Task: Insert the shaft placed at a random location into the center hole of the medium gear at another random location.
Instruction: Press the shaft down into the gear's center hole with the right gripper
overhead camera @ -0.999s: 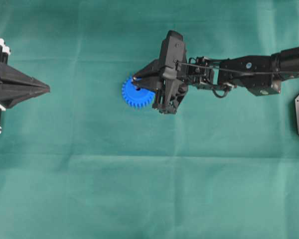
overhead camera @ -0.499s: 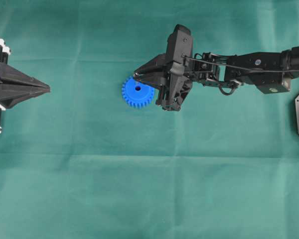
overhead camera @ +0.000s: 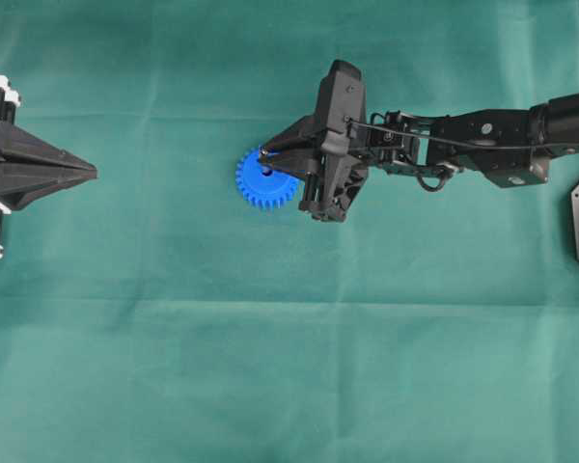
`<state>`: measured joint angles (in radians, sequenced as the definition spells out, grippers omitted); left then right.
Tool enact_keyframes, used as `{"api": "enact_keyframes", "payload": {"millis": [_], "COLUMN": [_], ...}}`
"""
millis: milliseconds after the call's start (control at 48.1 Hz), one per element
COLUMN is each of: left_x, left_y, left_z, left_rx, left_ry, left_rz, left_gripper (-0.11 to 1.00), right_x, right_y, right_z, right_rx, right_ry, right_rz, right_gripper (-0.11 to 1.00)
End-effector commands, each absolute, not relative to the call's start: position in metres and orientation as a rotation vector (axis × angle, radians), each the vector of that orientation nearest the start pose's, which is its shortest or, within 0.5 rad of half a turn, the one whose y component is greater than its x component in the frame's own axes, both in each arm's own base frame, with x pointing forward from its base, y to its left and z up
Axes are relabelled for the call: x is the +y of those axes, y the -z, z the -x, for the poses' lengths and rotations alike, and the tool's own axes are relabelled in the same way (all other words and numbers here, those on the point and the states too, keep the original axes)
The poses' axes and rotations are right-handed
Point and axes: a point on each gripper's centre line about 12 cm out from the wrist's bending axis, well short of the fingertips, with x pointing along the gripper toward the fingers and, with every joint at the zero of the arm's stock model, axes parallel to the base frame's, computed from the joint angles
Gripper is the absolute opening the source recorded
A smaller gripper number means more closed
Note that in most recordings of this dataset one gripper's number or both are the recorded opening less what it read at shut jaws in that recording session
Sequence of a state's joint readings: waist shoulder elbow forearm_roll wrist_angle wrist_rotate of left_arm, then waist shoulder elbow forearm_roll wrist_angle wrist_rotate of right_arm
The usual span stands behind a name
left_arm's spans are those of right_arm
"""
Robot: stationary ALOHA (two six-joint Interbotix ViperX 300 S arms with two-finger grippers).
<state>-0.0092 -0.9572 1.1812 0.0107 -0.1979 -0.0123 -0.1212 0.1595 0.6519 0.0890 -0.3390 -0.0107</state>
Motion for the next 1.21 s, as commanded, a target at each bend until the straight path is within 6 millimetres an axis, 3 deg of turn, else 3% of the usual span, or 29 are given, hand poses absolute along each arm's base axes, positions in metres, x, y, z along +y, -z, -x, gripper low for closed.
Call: {"api": "enact_keyframes", "payload": {"millis": [0, 416, 1186], "left_x": [-0.002, -0.002, -0.002], "left_y": [-0.289, -0.289, -0.289], "left_z": [-0.203, -0.203, -0.203], "left_rx": [-0.002, -0.002, -0.003], "left_ry": [0.01, 0.01, 0.01], "left_rz": [0.002, 0.003, 0.002], "left_gripper": [0.0, 0.0, 0.0], "right_x": [-0.054, -0.052, -0.051], "right_y": [-0.15, -0.161, -0.159], "right_z": [-0.416, -0.413, -0.415], "right_rx": [0.437, 0.409, 0.393], "right_ry": [0.167, 0.163, 0.162], "right_rz": [-0.1, -0.099, -0.092], "right_gripper": [0.14, 0.14, 0.14]}}
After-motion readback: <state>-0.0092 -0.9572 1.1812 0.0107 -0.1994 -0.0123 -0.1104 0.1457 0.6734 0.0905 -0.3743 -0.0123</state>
